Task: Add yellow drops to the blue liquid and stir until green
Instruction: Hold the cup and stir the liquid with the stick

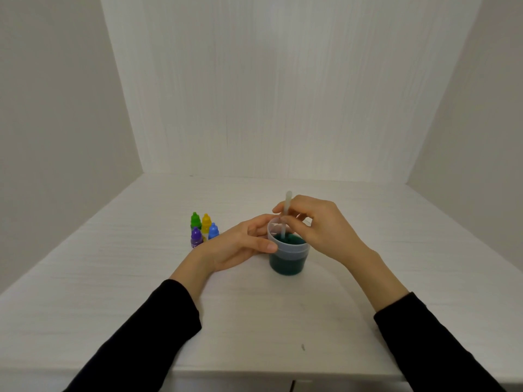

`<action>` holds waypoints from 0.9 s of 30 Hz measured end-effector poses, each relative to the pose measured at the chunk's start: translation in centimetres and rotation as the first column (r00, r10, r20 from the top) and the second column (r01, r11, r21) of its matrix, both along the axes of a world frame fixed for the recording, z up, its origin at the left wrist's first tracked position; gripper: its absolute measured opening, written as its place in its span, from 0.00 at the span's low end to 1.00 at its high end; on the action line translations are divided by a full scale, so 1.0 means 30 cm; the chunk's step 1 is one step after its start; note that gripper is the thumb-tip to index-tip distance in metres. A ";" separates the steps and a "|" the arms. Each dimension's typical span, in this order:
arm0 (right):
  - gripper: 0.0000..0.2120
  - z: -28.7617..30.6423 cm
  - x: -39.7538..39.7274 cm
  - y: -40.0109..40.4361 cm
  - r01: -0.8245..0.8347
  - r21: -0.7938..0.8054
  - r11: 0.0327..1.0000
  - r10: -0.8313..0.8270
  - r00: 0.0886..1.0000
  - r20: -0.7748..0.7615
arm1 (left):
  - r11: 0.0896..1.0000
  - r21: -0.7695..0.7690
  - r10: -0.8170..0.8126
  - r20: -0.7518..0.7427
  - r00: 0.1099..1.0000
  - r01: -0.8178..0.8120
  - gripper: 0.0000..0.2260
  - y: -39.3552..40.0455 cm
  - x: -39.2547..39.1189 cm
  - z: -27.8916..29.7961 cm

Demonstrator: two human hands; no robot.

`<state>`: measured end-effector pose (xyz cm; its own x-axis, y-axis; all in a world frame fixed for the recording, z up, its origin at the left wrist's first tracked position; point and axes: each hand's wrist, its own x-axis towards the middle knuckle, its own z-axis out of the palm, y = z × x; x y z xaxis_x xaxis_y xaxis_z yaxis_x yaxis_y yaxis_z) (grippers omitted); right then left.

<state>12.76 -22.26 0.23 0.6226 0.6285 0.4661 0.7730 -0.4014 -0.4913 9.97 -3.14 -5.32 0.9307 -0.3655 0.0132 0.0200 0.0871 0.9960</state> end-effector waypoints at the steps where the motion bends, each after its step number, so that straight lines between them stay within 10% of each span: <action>1: 0.08 0.004 0.001 -0.006 0.010 -0.019 1.000 -0.010 0.999 0.031 | 1.000 0.001 0.004 0.001 1.000 -0.004 0.30 0.000 0.000 0.001; 27: 0.07 -0.013 0.000 0.012 -0.017 0.075 0.997 0.025 0.994 -0.108 | 1.000 -0.006 -0.003 0.003 1.000 0.003 0.33 0.002 0.006 -0.005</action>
